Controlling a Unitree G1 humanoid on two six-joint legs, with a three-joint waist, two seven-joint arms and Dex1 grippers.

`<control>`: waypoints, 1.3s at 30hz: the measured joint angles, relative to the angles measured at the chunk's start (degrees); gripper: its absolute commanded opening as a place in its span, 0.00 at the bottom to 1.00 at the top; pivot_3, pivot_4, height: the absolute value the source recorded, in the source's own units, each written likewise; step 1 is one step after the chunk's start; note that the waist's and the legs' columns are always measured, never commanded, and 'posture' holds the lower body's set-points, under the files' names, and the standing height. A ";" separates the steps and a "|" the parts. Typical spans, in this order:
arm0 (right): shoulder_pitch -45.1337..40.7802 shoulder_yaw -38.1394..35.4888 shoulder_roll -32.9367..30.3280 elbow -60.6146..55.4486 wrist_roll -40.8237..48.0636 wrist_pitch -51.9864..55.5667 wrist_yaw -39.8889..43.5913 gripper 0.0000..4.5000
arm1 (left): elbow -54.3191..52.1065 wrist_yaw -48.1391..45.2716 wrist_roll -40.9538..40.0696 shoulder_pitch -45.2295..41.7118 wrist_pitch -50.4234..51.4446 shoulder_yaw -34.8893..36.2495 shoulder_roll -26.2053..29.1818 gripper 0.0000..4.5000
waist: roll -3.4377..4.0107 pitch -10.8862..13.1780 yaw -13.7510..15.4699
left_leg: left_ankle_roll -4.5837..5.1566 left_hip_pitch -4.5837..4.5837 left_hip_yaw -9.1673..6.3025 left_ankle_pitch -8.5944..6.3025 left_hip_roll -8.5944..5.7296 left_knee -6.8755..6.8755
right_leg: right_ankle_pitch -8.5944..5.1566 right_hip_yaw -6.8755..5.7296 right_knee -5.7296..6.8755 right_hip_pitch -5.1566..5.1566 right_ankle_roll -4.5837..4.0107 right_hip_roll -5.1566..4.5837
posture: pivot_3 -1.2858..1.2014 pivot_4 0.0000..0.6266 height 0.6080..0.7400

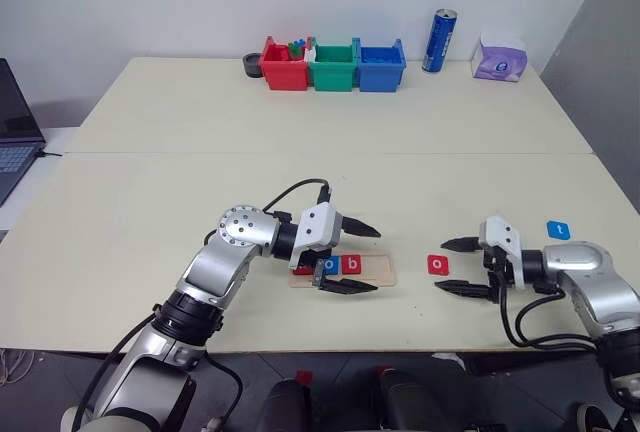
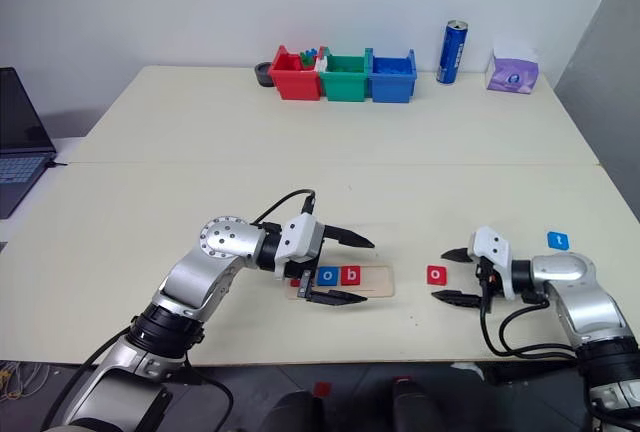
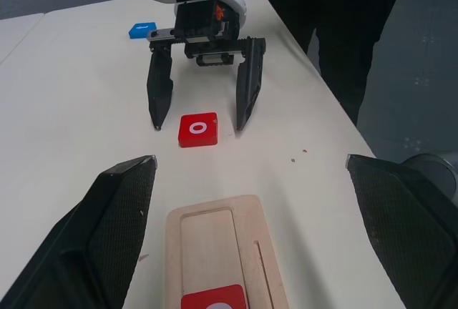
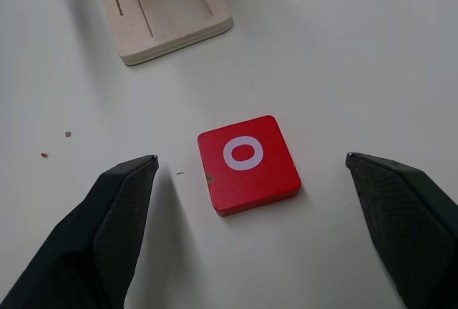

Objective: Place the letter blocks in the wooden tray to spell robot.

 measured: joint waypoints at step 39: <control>-10.06 12.31 9.85 -8.43 -4.47 5.51 -2.44 0.32 | -5.86 -2.40 -4.75 8.49 1.31 8.69 12.38 1.00 | 0.02 0.01 0.12 | 0.00 -0.04 -0.03 0.00 0.03 0.02 | 0.00 -0.11 0.01 -0.01 0.00 -0.09 | 0.52 0.24 1.00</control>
